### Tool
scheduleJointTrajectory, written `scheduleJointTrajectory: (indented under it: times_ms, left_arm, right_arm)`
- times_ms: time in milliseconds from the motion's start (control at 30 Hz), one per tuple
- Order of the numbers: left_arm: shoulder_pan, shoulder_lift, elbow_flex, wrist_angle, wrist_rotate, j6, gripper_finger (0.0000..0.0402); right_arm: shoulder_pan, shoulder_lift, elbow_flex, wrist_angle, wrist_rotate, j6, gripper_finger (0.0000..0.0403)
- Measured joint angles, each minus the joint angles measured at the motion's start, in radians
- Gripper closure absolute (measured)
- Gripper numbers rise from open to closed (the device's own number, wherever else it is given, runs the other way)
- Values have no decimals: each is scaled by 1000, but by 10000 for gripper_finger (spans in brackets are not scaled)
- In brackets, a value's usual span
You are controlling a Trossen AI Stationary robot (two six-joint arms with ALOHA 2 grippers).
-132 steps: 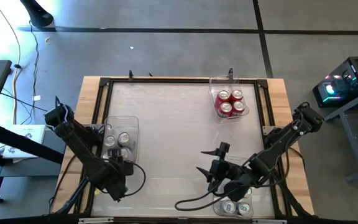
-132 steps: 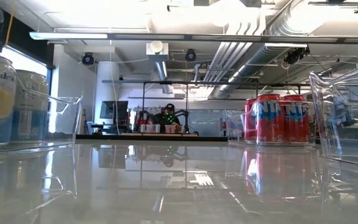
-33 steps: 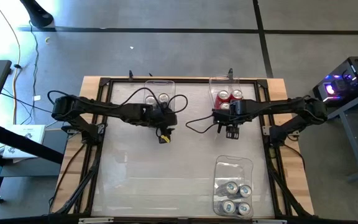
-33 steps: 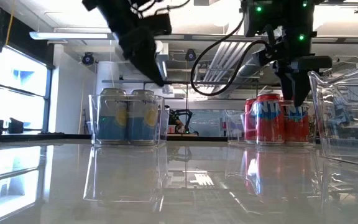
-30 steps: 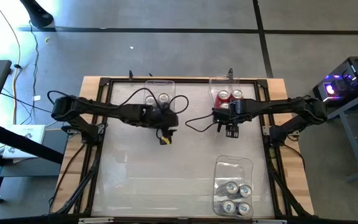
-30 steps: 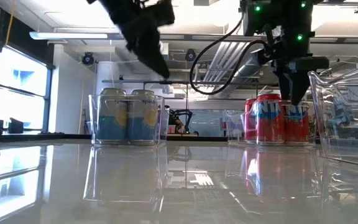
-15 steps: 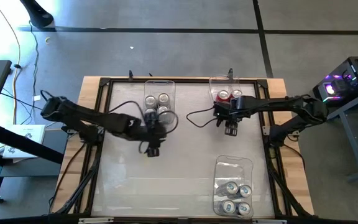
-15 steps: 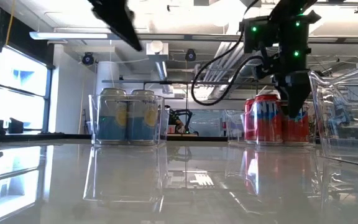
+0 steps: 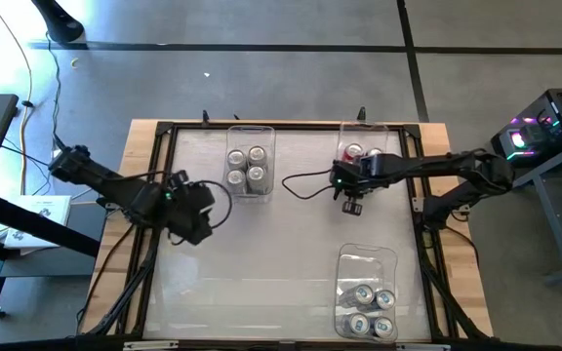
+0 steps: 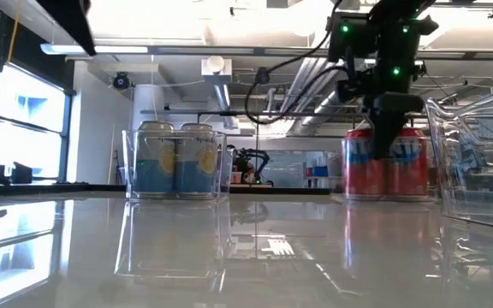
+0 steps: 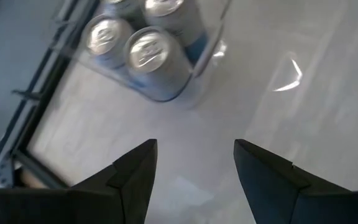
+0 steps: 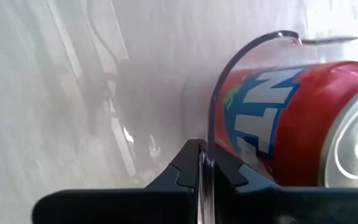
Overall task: Sort soda cans
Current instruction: Move the top right transparent bin to the center top of the table
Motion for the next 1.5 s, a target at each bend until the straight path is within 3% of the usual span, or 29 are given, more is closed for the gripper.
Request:
scheduleJointTrajectory:
  times_ms: [567,1067,1500]
  left_arm:
    - [-119,-20,-38,-134,-81,-241,193]
    - [-180,-199,-361,52,-28,-376,193]
    - [-199,-211,-441,167,-26,-367,193]
  right_arm:
    - [91,244,237,124,-72,-106,402]
    - [150,500,552,121,-139,-309,402]
    - [98,524,590,127,-156,-433,402]
